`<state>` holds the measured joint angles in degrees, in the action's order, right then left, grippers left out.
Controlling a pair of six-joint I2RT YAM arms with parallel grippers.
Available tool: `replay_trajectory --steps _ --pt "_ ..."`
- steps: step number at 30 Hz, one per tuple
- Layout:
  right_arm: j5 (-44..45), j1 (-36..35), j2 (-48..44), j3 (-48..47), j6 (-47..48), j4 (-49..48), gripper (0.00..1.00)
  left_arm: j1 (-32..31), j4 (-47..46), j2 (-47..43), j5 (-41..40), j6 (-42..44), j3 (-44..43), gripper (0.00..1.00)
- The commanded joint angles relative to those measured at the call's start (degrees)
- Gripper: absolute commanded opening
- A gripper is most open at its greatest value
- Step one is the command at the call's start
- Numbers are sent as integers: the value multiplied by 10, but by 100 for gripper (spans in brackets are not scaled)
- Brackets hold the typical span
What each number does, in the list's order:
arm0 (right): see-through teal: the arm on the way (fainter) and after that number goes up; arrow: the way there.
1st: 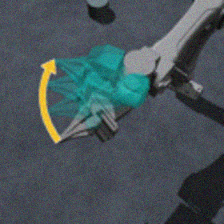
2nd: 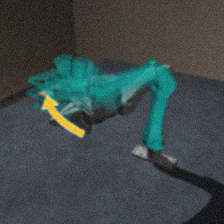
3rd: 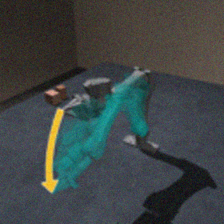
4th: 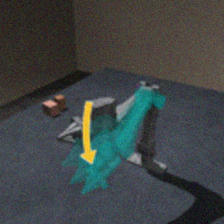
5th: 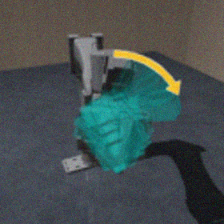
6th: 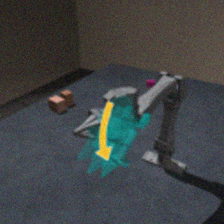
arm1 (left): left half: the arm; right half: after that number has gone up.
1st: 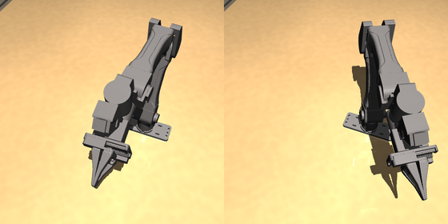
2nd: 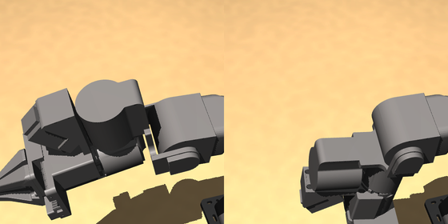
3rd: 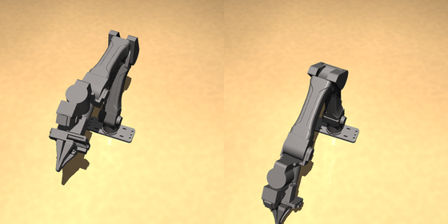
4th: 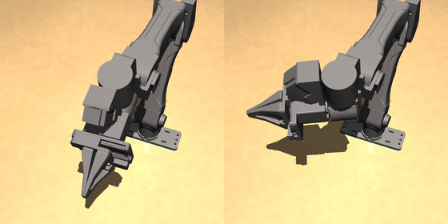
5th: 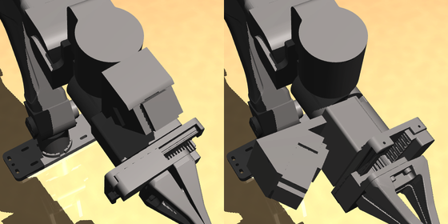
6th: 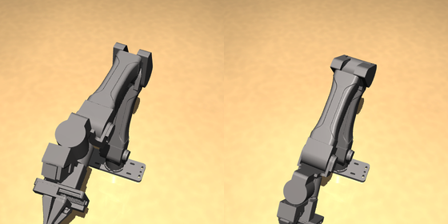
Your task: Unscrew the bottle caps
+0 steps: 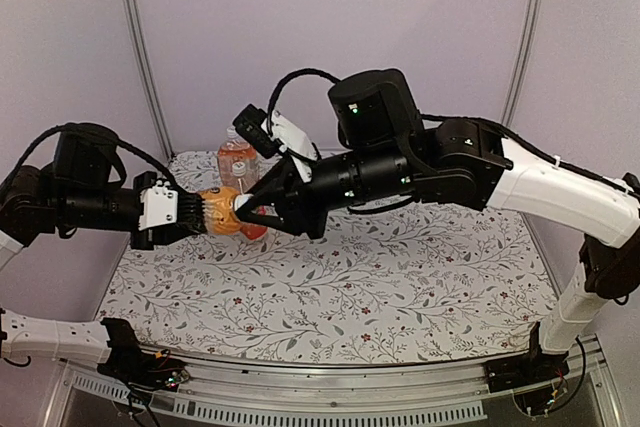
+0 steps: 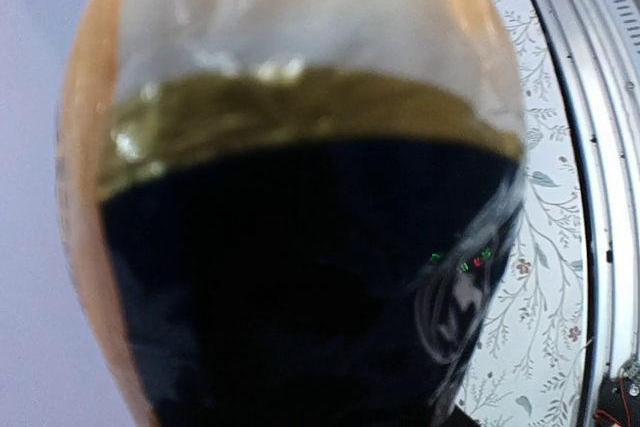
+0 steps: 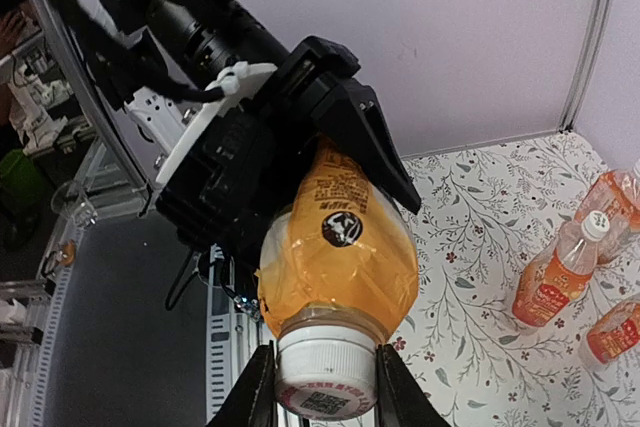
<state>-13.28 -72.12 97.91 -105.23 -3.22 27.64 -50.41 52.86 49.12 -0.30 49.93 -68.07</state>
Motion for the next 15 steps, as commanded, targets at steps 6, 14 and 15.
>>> replay_trajectory --steps 6,14,15 --pt "161 -86 -14 16 418 105 0 -10 94 18 184 -41 -34 20" --pt "245 -104 -13 29 541 58 2 -9 89 17 175 -40 -30 21" --pt "253 -104 -14 34 537 46 26 -9 86 17 172 -42 -28 20"
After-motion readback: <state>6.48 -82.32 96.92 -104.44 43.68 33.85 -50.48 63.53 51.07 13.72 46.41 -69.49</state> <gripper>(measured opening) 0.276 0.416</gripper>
